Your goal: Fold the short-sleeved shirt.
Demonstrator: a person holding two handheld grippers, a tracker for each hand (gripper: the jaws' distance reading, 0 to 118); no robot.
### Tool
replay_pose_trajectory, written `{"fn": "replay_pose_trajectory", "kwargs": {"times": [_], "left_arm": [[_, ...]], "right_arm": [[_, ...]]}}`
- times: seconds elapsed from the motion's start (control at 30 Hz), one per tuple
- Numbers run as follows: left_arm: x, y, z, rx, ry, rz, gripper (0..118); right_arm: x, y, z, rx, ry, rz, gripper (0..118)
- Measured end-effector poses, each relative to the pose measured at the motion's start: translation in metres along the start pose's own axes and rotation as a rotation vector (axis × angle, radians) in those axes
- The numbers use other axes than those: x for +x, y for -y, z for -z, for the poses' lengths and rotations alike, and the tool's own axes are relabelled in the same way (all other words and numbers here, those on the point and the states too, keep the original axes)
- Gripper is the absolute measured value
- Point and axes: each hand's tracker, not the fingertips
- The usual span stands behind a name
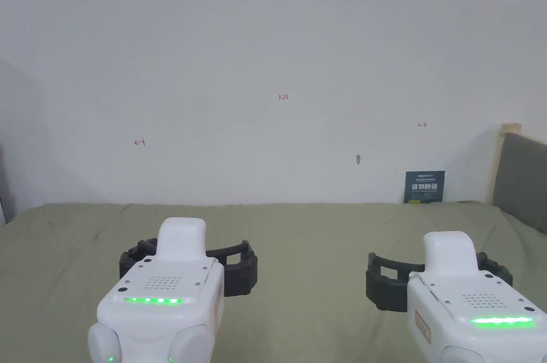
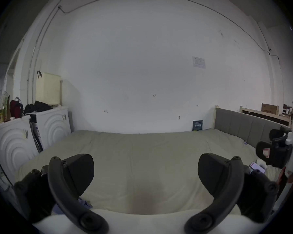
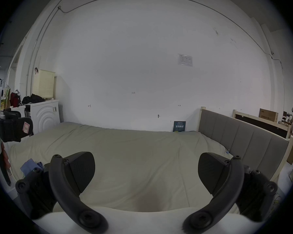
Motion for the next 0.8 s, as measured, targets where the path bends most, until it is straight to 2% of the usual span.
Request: {"fn": "replay_pose_trajectory", "kwargs": {"times": [0.17, 0.23, 0.33, 0.5, 0.63, 0.73, 0.8], "left_arm": [[-0.005, -0.01, -0.004, -0.038, 0.127, -0.053, 118], [-0.002, -0.021, -0.002, -0.128, 0.114, -0.024, 118], [-0.001, -0.029, -0.006, -0.101, 0.121, -0.032, 118], [-0.002, -0.034, -0.008, -0.119, 0.128, -0.03, 118], [0.002, -0.032, -0.002, -0.157, 0.074, 0.012, 118], [0.0, -0.031, 0.005, -0.228, 0.091, -0.02, 118], [-0.006, -0.027, 0.006, -0.195, 0.073, -0.055, 118]], "right_arm": [[0.008, -0.008, -0.002, -0.009, -0.033, 0.022, 118], [0.005, -0.009, -0.002, -0.026, -0.026, 0.008, 118], [0.002, -0.011, -0.001, -0.024, -0.014, -0.015, 118], [0.005, -0.014, 0.001, -0.029, -0.02, -0.002, 118], [0.006, -0.015, 0.001, -0.037, -0.028, 0.016, 118], [0.007, -0.016, 0.001, -0.036, -0.031, 0.021, 118], [0.006, -0.018, 0.0, -0.036, -0.041, 0.027, 118]]}}
